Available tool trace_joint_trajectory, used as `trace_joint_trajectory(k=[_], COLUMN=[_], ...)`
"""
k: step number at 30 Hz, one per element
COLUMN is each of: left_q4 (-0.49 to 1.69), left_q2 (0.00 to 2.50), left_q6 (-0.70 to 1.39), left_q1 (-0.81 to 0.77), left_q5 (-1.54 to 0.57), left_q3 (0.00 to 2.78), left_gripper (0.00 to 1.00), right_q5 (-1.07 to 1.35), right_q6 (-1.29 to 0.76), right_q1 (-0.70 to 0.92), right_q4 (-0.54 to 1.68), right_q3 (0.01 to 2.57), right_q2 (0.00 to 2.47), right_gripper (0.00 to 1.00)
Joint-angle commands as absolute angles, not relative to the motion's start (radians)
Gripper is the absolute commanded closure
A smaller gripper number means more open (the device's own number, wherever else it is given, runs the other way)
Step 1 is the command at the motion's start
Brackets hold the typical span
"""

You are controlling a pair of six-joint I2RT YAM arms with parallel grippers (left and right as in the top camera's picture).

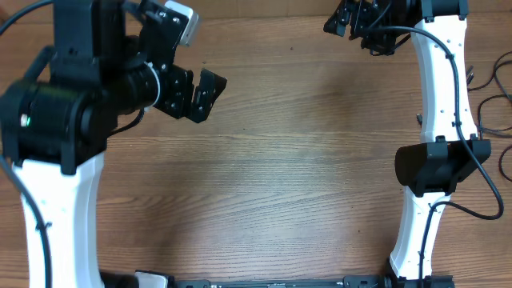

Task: Untangle cables

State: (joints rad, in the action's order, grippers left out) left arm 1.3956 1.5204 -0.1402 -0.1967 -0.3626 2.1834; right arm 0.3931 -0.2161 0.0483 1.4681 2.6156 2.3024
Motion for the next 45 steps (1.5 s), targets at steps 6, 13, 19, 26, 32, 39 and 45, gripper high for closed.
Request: trace_joint_trajectory(k=[6,13,19,26,32,39,45], left_q4=[1.015,0.662,0.318,-0.148,-0.382,-0.444,-0.446], left_q2=[1.267,1.106,0.942,0.754,0.599,0.426,0.316], left_q6=[-0.162,-0.245,-0.262,-0.262,-0.267,-0.268,-0.266], left_q1=[-0.203,-0.202,-0.19,-0.13,-0.11,-0.078,-0.054], left_q5=[-0.381,-0.381,-0.394,-0.514,-0.535,-0.522,-0.529], left_q3=[1.668,1.289,0.945,0.569,0.34,0.19,0.109], left_gripper=[0.0,0.01,0.0,0.0,0.01,0.0,0.01], right_q5=[0.398,0.398,0.398,0.398,0.398,0.398,0.398], right_q6=[-0.216,-0.216,-0.217,-0.216,-0.217,-0.216,-0.217], right_q1=[0.05,0.05,0.05,0.05,0.05,0.051,0.05], right_q4=[1.468,1.468,1.468,1.468,1.468,1.468,1.468], right_q3=[2.615,2.615,2.615,2.615,2.615,2.615,2.615], right_q2=[2.302,2.302,2.302,2.302,2.302,2.302,2.302], right_gripper=[0.0,0.0,0.0,0.0,0.0,0.0,0.0])
